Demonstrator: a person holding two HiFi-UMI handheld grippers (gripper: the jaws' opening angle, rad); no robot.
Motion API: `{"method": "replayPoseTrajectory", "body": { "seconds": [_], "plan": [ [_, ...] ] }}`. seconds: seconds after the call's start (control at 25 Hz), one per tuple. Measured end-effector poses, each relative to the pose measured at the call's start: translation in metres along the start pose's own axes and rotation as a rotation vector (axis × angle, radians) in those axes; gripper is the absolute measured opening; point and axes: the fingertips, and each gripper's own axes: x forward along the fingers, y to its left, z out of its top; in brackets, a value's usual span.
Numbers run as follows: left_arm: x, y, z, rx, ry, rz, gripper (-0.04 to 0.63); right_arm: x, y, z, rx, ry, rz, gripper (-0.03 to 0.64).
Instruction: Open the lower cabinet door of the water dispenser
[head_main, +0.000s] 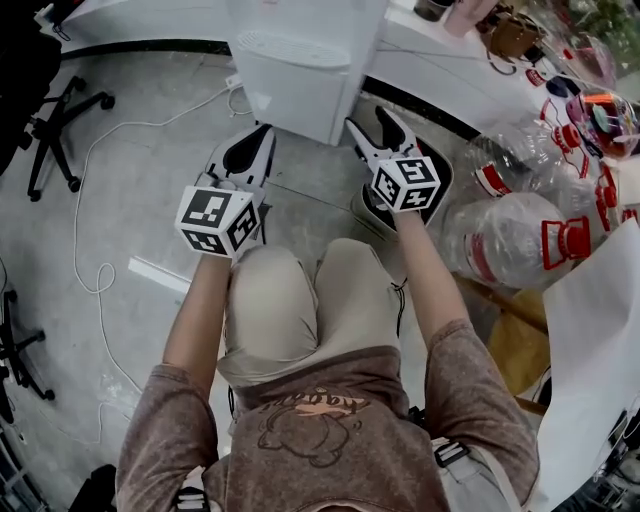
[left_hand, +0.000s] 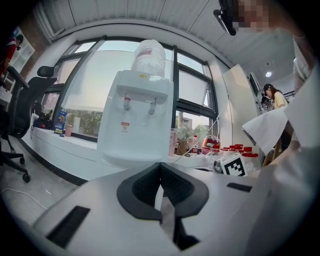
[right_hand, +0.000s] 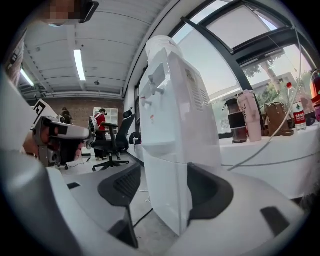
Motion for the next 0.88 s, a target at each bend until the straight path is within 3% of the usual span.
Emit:
{"method": "replayPoseTrajectory", "body": {
  "seconds": [0.88],
  "plan": [
    [0.034, 0.021, -0.019, -0.012, 0.041, -0.043, 0.012, 0.102, -0.057, -0.034, -0.006, 0.083, -0.033, 0.308]
  ]
}}
